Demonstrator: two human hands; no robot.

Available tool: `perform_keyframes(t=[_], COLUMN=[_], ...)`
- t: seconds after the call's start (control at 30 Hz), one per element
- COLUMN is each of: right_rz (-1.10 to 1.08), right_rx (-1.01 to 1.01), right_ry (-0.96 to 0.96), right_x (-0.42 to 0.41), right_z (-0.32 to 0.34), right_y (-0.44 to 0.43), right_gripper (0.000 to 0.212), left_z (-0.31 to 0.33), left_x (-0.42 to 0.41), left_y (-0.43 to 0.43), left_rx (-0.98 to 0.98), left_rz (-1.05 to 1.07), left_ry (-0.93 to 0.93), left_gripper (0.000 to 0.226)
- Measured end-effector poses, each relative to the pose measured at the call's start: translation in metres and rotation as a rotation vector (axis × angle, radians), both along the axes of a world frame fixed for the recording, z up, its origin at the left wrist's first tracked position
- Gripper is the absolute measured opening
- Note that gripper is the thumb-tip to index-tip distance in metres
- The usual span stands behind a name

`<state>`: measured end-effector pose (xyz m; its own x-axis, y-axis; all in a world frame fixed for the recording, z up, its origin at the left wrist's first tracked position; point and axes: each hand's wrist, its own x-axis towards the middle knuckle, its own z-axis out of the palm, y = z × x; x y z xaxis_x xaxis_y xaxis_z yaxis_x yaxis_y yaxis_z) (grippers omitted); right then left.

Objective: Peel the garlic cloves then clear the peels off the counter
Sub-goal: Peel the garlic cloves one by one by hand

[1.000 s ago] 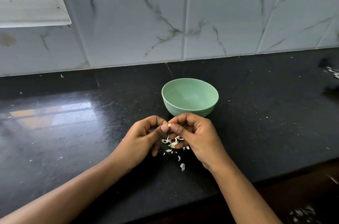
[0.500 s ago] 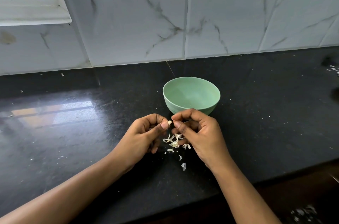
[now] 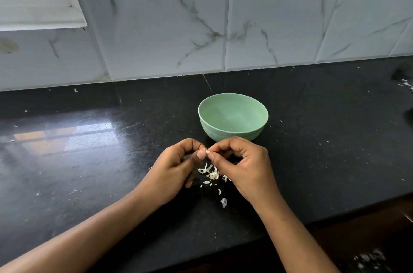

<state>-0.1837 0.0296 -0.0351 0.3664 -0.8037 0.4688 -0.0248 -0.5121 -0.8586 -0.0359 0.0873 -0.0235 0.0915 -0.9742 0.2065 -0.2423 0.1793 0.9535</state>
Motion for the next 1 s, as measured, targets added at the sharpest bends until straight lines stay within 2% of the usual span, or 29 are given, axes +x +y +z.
perform_keyframes(t=[0.13,0.23,0.4,0.6,0.7,0.8,0.9,1.0], right_rz=[-0.007,0.059,0.212,0.235,0.218,0.198,0.187,0.17], right_rx=[0.003,0.107,0.365,0.442,0.44,0.448,0.449,0.44], right_ry=[0.001,-0.052,-0.13,-0.169,-0.176,-0.2,-0.19,-0.167], right_x=[0.0,0.001,0.0,0.0,0.0,0.0,0.0,0.001], right_z=[0.002,0.003,0.011,0.014,0.013,0.012,0.011,0.011], right_y=[0.001,0.001,0.004,0.005,0.004,0.003,0.002,0.002], right_gripper=[0.009,0.006,0.011,0.01,0.01,0.009,0.008,0.008], left_z=[-0.001,0.0,0.007,0.009,0.004,-0.001,-0.001,0.002], left_x=[0.001,-0.001,-0.006,-0.006,-0.002,0.003,0.005,0.006], left_y=[0.001,0.002,0.006,0.006,0.005,0.005,0.005,0.005], left_rx=[-0.011,0.013,0.059,0.029,-0.014,-0.066,-0.114,-0.132], left_rz=[-0.008,-0.02,-0.064,-0.078,-0.041,0.03,0.107,0.151], left_ry=[-0.018,0.052,0.147,0.161,0.062,-0.186,-0.405,-0.387], left_gripper=[0.019,0.015,0.014,0.013,0.009,0.008,0.032,0.034])
